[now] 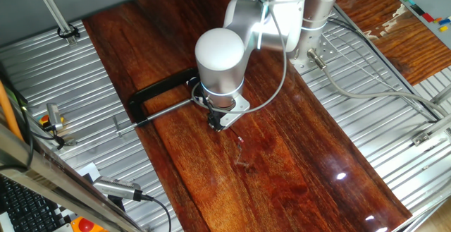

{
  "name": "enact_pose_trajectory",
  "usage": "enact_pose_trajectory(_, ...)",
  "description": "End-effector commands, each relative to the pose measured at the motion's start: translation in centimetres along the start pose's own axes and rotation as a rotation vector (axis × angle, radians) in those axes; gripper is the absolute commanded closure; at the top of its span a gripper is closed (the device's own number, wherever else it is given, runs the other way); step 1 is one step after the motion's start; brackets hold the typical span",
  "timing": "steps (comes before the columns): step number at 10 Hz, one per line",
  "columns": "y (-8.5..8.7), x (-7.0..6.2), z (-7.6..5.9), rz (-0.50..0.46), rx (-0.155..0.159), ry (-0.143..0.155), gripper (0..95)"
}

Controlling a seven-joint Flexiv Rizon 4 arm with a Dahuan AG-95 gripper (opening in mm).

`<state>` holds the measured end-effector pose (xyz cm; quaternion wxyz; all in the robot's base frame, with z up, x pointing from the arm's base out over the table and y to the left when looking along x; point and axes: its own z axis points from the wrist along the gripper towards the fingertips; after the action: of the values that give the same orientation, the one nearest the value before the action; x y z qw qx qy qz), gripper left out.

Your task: Insert the pencil into the pencil sharpener

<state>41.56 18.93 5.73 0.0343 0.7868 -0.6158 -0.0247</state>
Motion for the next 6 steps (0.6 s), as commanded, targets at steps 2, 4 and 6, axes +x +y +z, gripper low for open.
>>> enact_pose_trajectory(2, -0.13, -0.28, 0.20, 0.000, 0.000, 0.002, 95.0)
enact_pose_trajectory(4, -0.02, -0.32, 0.24, -0.003, -0.002, 0.001, 95.0)
enact_pose_trajectory(6, 0.15, -0.36, 0.19, -0.003, -0.003, 0.001, 95.0)
